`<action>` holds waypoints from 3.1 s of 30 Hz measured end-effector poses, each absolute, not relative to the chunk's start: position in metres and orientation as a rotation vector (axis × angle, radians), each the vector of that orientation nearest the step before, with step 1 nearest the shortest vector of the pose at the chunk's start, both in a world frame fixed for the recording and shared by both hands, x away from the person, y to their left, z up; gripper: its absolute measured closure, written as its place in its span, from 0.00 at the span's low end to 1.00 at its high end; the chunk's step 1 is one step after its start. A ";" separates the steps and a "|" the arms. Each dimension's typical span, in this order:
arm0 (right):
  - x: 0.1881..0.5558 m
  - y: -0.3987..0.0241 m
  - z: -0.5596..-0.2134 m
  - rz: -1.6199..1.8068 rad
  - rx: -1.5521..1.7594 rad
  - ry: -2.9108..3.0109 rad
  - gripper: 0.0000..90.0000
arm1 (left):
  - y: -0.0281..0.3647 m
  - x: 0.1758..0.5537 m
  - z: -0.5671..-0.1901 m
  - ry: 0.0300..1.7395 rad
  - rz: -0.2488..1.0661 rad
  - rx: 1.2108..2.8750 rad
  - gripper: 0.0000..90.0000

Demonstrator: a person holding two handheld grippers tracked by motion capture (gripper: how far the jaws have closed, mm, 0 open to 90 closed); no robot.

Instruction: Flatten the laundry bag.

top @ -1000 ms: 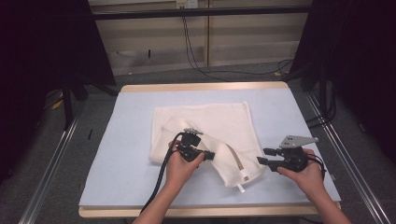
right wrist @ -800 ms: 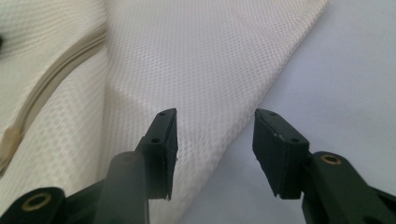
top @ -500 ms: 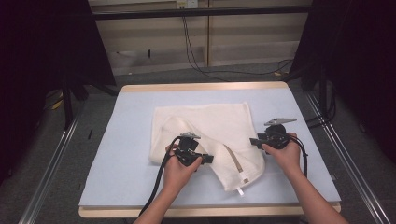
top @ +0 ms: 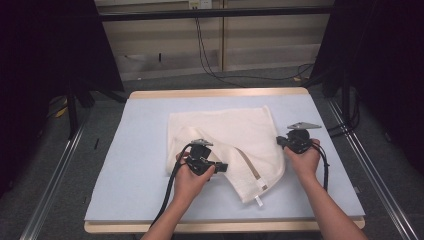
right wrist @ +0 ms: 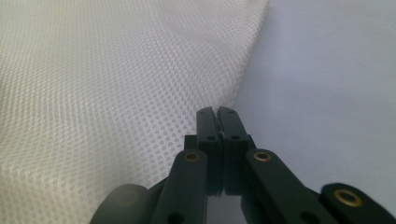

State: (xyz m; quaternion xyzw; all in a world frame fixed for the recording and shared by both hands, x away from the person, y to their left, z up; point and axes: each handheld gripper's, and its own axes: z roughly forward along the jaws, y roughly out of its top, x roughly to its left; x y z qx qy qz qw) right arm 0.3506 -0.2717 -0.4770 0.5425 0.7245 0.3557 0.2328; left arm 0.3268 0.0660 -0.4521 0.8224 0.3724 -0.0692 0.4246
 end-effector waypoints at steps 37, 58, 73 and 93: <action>0.300 -0.213 -0.454 1.239 1.278 2.203 0.71 | 0.082 0.310 -0.450 0.901 -0.206 2.051 0.81; 0.291 -0.226 -0.461 1.281 1.275 2.250 0.77 | 0.180 0.349 -0.443 1.172 0.048 1.861 0.45; 0.291 -0.230 -0.455 1.281 1.291 2.228 0.61 | 0.180 0.352 -0.454 1.112 -0.049 1.921 0.92; 0.299 -0.185 -0.453 1.234 1.192 2.403 0.65 | 0.182 0.334 -0.461 1.032 -0.030 1.968 0.94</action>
